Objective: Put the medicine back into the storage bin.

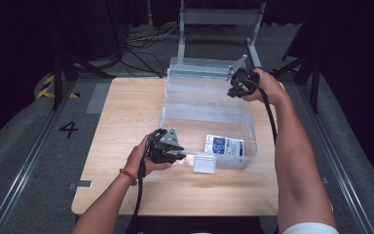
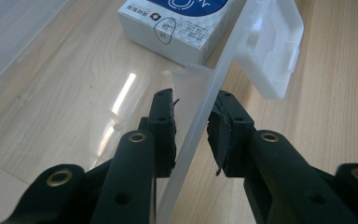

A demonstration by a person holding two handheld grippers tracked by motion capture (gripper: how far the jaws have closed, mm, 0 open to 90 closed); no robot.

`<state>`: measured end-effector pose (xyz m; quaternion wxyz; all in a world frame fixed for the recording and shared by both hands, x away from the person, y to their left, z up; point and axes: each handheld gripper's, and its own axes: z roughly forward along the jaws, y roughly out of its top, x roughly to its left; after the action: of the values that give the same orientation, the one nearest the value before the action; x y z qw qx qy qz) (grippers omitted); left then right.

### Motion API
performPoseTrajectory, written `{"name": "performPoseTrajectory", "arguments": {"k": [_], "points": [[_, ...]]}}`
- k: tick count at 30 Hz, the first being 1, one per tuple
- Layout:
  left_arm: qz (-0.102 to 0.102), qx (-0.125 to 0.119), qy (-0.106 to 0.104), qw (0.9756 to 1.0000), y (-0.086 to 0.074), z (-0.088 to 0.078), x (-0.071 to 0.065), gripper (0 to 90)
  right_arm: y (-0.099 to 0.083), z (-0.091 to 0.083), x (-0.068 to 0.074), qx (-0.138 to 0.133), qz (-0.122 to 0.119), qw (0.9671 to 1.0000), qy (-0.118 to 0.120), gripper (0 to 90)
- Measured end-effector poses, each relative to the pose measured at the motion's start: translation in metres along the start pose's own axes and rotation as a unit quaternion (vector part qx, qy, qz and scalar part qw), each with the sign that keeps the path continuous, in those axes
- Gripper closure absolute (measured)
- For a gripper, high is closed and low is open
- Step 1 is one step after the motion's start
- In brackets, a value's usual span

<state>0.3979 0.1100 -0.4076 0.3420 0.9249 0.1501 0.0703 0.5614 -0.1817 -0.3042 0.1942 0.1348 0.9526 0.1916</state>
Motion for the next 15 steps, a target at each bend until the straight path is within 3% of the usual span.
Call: {"name": "performPoseTrajectory", "arguments": {"k": [7,12,15], "points": [[0.001,-0.006,0.003,1.0,-0.001,-0.0001,-0.0008,70.2,0.0055,-0.0046,0.0062,0.008,-0.022,0.9997,-0.001,87.3],[-0.003,-0.008,0.003,1.0,-0.0014,0.0,-0.0015,69.6,0.0053,-0.0067,0.0078,0.002,-0.017,0.9998,0.003,87.8],[-0.003,-0.008,0.003,1.0,-0.0014,-0.0001,-0.0016,69.5,0.0052,-0.0084,0.0072,0.003,-0.027,0.9996,0.004,88.2]]}}
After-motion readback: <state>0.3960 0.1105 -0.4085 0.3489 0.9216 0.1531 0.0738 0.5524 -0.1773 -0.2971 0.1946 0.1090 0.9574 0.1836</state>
